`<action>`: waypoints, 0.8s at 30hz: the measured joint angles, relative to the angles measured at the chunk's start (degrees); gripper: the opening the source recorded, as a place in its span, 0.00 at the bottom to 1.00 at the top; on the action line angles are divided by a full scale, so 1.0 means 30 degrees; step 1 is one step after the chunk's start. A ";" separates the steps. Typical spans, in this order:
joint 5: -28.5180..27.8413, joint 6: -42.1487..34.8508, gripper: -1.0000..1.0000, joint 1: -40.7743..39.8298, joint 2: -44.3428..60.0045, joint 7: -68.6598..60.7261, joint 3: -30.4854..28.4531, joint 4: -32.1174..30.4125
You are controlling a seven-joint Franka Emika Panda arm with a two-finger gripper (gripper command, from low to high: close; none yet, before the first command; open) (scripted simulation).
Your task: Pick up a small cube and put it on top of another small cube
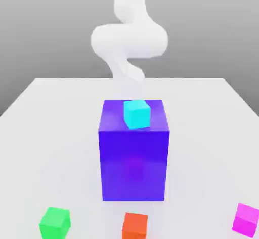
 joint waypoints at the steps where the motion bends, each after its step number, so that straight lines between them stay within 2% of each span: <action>1: -0.0052 0.0220 0.50 0.0225 0.0752 -0.0307 0.0109 0.0017; 24: -0.1885 0.4859 0.50 0.4619 1.6760 -0.6288 0.2973 0.0386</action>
